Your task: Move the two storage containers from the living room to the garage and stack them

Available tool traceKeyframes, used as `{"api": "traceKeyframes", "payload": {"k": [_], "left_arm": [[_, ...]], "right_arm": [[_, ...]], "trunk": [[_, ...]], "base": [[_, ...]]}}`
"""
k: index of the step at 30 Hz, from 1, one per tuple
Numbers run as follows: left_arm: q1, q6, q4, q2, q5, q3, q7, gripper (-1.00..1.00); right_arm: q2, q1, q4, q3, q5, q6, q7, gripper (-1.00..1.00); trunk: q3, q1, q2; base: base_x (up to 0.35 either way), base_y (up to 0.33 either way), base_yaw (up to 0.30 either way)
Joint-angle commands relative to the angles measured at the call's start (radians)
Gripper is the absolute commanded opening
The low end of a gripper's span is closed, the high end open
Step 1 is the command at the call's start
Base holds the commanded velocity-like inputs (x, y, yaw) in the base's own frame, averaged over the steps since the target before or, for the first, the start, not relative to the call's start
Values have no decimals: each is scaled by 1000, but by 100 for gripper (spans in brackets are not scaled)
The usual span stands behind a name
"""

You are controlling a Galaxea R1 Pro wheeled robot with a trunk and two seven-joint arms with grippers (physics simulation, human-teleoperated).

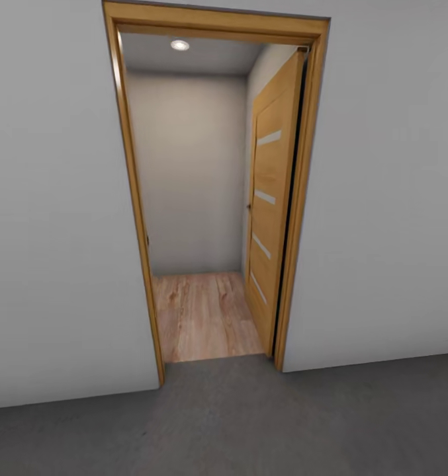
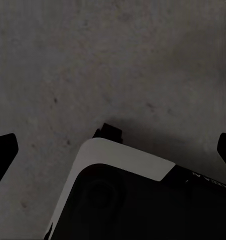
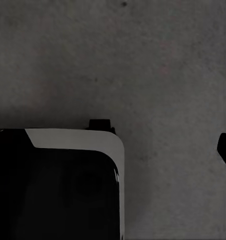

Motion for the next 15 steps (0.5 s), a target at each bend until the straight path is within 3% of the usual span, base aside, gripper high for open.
{"api": "traceKeyframes", "payload": {"k": [1, 7, 15], "left_arm": [[-1, -3, 0, 0, 4, -1, 2, 100], [-1, -3, 0, 0, 5, -1, 2, 100], [-1, 0, 0, 0, 5, -1, 2, 100]], "right_arm": [[0, -1, 3, 7, -7, -7, 0, 100], [0, -1, 3, 7, -8, -7, 0, 100], [2, -1, 3, 7, -8, 2, 0, 100]], "trunk": [[-1, 1, -1], [-1, 1, -1], [-1, 1, -1]], "base": [[306, -124, 0], [308, -111, 0], [319, -17, 26]]}}
